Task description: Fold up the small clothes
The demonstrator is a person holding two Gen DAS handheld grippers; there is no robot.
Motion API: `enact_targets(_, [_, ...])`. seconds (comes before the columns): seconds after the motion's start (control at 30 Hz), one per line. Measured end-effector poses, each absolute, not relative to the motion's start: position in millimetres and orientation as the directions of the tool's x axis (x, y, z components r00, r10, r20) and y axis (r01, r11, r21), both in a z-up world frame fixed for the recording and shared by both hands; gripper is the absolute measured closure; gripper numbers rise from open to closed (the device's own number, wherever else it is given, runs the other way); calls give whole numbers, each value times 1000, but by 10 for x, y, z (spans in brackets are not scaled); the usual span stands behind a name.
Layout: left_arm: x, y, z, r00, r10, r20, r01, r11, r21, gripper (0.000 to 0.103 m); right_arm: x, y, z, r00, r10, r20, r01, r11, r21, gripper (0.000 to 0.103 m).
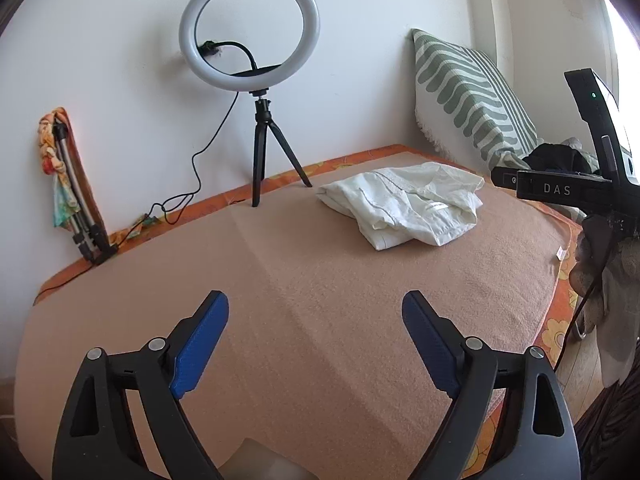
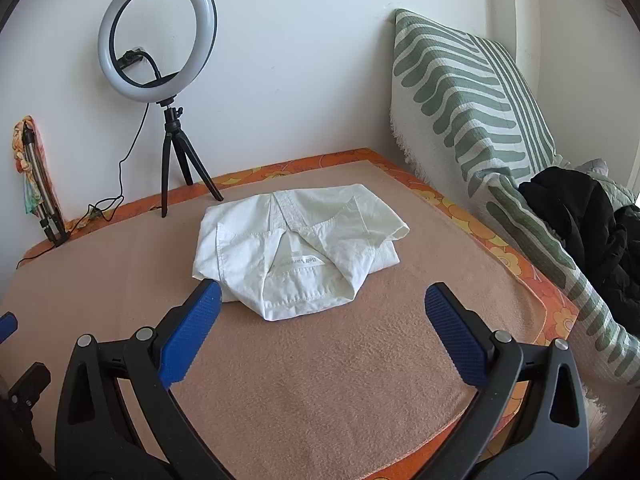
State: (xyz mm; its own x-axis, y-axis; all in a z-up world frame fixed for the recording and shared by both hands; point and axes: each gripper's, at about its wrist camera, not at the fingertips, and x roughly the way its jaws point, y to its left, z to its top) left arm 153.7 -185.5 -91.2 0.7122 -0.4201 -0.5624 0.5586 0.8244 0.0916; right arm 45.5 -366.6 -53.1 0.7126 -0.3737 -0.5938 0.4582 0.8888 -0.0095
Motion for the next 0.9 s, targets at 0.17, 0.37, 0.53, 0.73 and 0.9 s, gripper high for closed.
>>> enact_targets(0.17, [1499,-1831,-926,708,-425,-564,561,823,85,1,517,-3575,-566,717,-368,-591,440,897,-25,0])
enact_targets(0.37, [1475,-1795,-898,727,-413,-548,547,831,99,1,555,-3495,-564,722,-364,-588,435,900,-22,0])
enact_targets(0.53, [1463,-1762,-882,730,-412,-545,544,834,98,1,572,-3487,-562,724,-362,-587,433,901,-22,0])
enact_targets(0.73, [1453,-1748,-874,731,-414,-542,545,832,101,1,594,-3459,-559,723,-365,-586,435,900,-23,0])
enact_targets(0.9, [1423,-1753,-846,736,-417,-534,546,831,102,1,600,-3464,-561,724,-364,-585,434,901,-23,0])
